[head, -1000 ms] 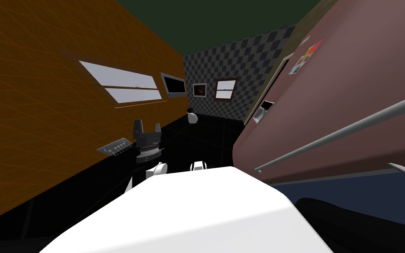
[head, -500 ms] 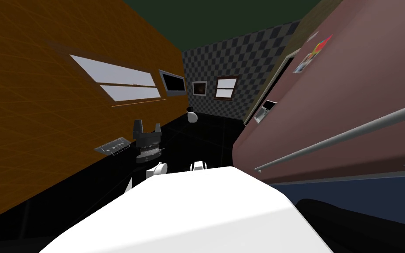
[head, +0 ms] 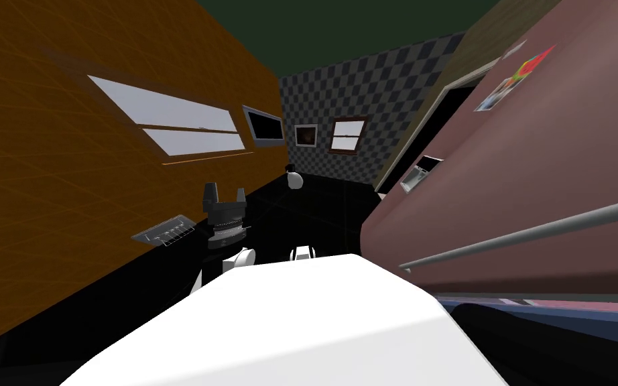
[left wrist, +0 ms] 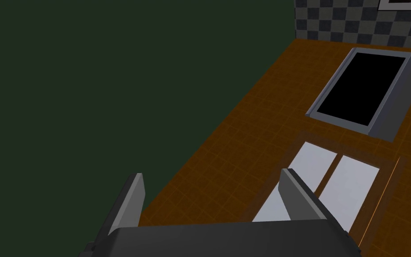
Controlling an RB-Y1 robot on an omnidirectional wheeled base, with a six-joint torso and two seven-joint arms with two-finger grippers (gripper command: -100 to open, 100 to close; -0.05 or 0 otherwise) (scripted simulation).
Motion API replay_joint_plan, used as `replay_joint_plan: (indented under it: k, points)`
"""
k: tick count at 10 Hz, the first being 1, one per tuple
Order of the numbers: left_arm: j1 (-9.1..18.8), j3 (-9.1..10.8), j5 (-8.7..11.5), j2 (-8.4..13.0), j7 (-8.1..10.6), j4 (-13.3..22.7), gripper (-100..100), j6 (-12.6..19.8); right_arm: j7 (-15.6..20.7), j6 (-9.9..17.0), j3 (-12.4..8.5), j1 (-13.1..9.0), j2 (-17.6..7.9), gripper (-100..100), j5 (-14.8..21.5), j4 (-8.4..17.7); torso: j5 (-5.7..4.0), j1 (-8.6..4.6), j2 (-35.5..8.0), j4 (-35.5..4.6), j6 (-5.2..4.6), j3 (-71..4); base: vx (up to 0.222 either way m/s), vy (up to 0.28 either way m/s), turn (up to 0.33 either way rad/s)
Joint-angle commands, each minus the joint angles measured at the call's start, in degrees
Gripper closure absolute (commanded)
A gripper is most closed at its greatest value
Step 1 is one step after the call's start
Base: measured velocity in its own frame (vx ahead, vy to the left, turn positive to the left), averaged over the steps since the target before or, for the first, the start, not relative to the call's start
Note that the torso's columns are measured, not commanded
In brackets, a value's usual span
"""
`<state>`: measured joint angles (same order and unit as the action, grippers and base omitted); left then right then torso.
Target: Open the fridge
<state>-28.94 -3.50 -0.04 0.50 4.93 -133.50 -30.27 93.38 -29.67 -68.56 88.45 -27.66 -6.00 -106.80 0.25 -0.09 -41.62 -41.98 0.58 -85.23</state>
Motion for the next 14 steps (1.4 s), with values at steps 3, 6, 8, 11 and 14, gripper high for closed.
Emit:
replay_joint_plan:
  k: [3, 6, 8, 11, 14]
  points:
    - [0.00, 0.00, 0.00, 0.00, 0.00, 0.00, 0, 0.00, -0.17, 3.50, -0.68, -0.35, 1.36, 100, 0.38, 1.77, 0.00, -0.12, 0.05, 0.02, 0.06, -0.06, 0.221, 0.179, -0.003]
    - [0.00, 0.00, 0.00, 0.00, 0.00, 0.00, 0, 0.00, -0.31, 5.69, -0.89, -0.45, 2.43, 100, 0.67, 3.05, -0.04, -0.01, -0.08, -0.02, -0.08, 0.08, 0.251, 0.211, -0.002]
    - [-0.01, 0.00, 0.00, 0.00, 0.00, 0.00, 0, 0.00, -0.39, 6.79, -0.99, -0.50, 2.96, 100, 0.81, 3.69, -0.05, -0.07, -0.08, -0.05, -0.17, 0.10, 0.253, 0.185, -0.001]
    - [0.01, 0.01, 0.00, 0.01, 0.00, 0.00, 0, 0.00, -1.35, 7.46, -1.87, 1.38, 2.95, -100, 0.07, 3.93, -0.17, -0.21, -0.77, -0.27, -0.40, 0.59, 0.103, 0.098, 0.008]
    - [0.03, 0.02, 0.00, 0.02, 0.00, 0.01, 0, 0.01, -3.19, 7.44, -4.18, 4.99, 2.04, -100, -1.67, 3.42, -0.38, -0.50, -0.90, -0.38, -0.49, 0.78, -0.032, -0.020, 0.041]
